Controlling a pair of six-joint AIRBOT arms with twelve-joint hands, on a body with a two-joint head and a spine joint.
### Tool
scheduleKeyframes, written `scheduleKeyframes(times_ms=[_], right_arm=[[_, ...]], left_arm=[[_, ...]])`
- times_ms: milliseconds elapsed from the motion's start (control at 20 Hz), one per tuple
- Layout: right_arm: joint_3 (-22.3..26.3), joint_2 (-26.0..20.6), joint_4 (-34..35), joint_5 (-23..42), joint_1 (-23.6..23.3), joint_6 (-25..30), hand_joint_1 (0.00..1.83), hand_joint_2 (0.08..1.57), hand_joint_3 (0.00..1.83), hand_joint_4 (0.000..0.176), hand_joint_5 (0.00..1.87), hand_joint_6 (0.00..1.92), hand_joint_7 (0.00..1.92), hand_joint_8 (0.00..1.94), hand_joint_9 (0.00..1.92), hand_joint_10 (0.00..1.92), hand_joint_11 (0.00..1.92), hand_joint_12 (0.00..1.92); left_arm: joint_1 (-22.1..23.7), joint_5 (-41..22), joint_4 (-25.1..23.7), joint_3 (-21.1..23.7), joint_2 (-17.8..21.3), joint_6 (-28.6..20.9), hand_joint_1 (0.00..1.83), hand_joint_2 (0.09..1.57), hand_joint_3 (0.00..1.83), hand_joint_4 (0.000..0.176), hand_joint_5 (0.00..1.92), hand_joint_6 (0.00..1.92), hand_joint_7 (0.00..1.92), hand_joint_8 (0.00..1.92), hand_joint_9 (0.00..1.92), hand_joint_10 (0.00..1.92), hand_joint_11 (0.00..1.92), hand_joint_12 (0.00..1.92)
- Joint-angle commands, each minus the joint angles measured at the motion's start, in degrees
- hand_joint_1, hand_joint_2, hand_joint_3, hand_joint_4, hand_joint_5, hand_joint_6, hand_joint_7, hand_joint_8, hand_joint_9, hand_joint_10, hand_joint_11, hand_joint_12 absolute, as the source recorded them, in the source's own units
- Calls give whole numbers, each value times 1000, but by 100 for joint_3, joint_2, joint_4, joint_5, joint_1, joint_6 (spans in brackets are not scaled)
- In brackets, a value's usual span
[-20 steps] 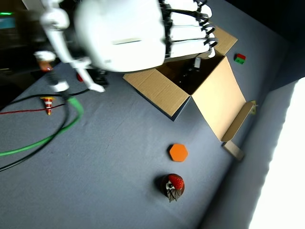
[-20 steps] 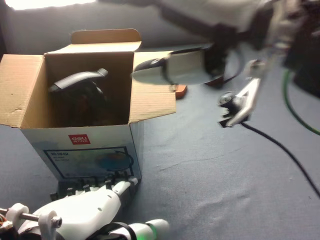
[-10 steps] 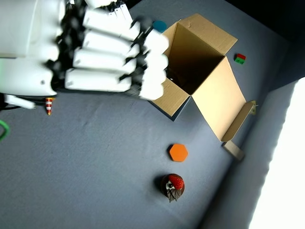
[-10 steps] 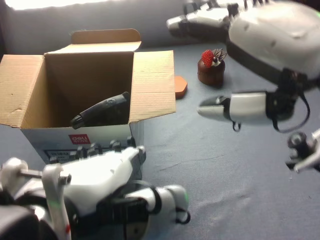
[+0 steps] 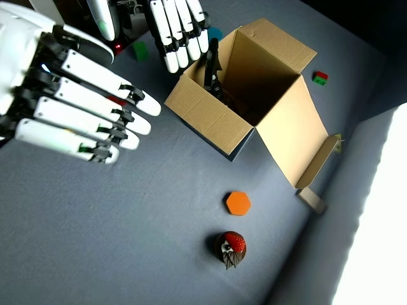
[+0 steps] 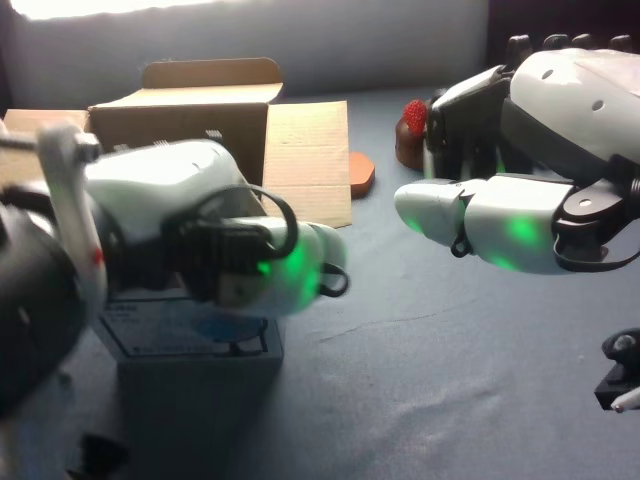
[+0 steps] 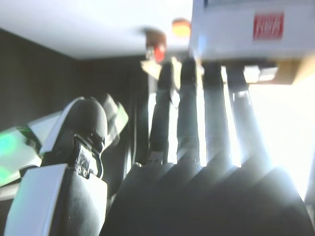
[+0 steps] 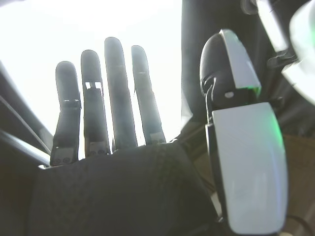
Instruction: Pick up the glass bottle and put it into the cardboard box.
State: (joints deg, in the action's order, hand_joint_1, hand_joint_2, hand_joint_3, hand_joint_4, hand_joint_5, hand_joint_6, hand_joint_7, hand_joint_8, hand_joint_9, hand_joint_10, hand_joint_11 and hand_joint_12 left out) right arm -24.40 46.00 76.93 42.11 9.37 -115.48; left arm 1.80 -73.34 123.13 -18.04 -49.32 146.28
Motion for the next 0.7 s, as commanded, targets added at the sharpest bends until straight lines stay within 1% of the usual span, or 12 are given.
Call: scheduleKeyframes(times_ms=[0,50,100,150,200,250,300,400,500,550,650], right_arm=[[9,-40,-378,137,-47,76,536,1247,17,0,810,1402,962,1527,905,1818,930,1921],[8,-45,-378,106,-32,80,573,1268,20,0,872,1412,1063,1622,1056,1896,1128,1921],[6,-51,-381,72,-10,80,615,1300,29,0,951,1426,1144,1665,1152,1916,1210,1921],[2,-53,-382,39,19,80,674,1327,33,0,1024,1487,1216,1688,1237,1921,1309,1921],[-7,-53,-390,1,53,86,697,1337,32,0,1041,1548,1228,1701,1258,1921,1328,1921],[-22,-57,-430,-35,79,134,800,1371,49,0,1089,1805,1279,1820,1313,1921,1377,1921],[-26,-59,-451,-36,83,153,846,1375,53,0,1105,1898,1300,1875,1341,1921,1401,1921],[-55,-69,-505,-36,103,197,897,1368,54,0,1124,1920,1304,1936,1391,1921,1456,1921],[-74,-75,-506,-46,122,197,905,1365,55,0,1130,1921,1307,1941,1405,1921,1473,1921],[-80,-76,-507,-52,129,197,897,1369,58,0,1126,1921,1318,1941,1417,1921,1468,1921],[-81,-80,-507,-56,132,197,894,1370,60,0,1125,1921,1321,1941,1421,1921,1467,1921]], left_arm=[[138,83,-388,-35,48,104,288,1302,1,0,786,1212,859,1220,682,1549,484,1851],[236,96,-387,-96,94,204,417,1315,2,0,859,1302,929,1329,818,1584,576,1918],[295,170,-388,-150,125,290,556,1328,3,0,900,1458,957,1517,926,1652,689,1920],[358,227,-389,-201,143,380,653,1345,4,0,904,1666,952,1728,972,1804,811,1921],[448,255,-391,-268,148,545,658,1355,5,0,914,1709,965,1768,972,1845,839,1921],[487,357,-424,-341,151,706,640,1400,16,0,951,1856,1012,1867,1039,1907,943,1921],[487,395,-435,-360,154,723,654,1433,21,0,966,1908,1034,1910,1082,1918,984,1921],[452,575,-555,-456,180,765,648,1458,19,0,996,1920,1096,1921,1170,1921,1071,1921],[388,770,-614,-520,226,765,642,1465,16,0,1004,1921,1107,1921,1186,1921,1090,1921],[353,855,-614,-537,276,765,654,1466,13,0,1008,1921,1099,1921,1158,1921,1078,1921],[350,852,-614,-503,387,765,659,1467,11,0,1008,1921,1097,1921,1151,1921,1074,1921]])
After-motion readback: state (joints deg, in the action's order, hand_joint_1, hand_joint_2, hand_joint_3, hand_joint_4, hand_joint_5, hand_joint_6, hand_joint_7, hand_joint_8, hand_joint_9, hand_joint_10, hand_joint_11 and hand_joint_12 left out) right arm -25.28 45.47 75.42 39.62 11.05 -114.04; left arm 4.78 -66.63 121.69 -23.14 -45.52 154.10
